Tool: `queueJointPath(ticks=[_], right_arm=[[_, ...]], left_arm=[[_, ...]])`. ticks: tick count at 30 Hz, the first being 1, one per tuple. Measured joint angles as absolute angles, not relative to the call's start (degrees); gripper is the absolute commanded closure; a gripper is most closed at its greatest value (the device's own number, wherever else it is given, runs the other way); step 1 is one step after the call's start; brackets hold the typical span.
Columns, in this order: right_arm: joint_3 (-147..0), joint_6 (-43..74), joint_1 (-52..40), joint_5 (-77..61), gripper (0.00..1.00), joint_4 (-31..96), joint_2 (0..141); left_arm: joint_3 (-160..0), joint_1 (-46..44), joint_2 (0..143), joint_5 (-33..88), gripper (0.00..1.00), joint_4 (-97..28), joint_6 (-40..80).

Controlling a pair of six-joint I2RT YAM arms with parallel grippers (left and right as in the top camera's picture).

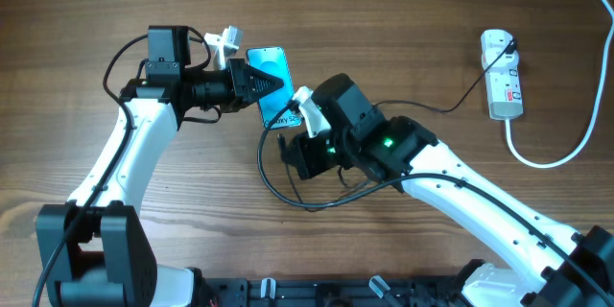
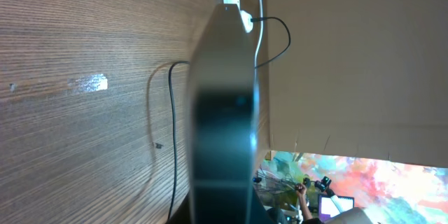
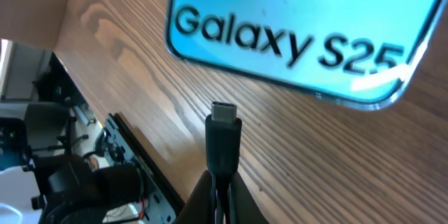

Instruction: Plug charger to phone and switch on socket

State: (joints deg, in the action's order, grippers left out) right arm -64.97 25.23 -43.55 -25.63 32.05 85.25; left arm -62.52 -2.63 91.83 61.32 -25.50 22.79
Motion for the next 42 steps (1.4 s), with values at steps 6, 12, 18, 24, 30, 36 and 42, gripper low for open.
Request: queueJointPath(ticks=[6,12,18,24,30,36,42], right_arm=[[-65.0,25.2,-43.5,-25.1,0.96,31.2,85.3],[-65.0,25.2,-43.5,-24.8,0.96,31.7,85.3],[-65.0,25.2,-43.5,-24.7,0.96,32.3,85.3],[-65.0,25.2,-43.5,-23.9,0.96,32.3,85.3],[-65.0,25.3,-43.5,-23.9,0.96,32.3,85.3],[-65.0,25.2,-43.5,-23.7,0.96,32.3,85.3],[-65.0,25.2,-43.5,-23.7,0.96,32.3,85.3]], left_arm=[[-62.5,-2.6,91.8,61.3,0.96,-26.1,22.8],[-62.5,-2.6,91.8,62.1,0.96,-26.1,22.8],[-62.5,-2.6,91.8,62.2,0.96,-26.1,22.8],[-62.5,-2.6,91.8,62.3,0.96,-26.1,22.8],[-62.5,-2.6,91.8,64.2,0.96,-26.1,22.8],[-62.5,-2.6,91.8,64.8,0.96,-26.1,22.8],[-62.5,-2.6,91.8,64.7,0.96,-26.1,21.5]])
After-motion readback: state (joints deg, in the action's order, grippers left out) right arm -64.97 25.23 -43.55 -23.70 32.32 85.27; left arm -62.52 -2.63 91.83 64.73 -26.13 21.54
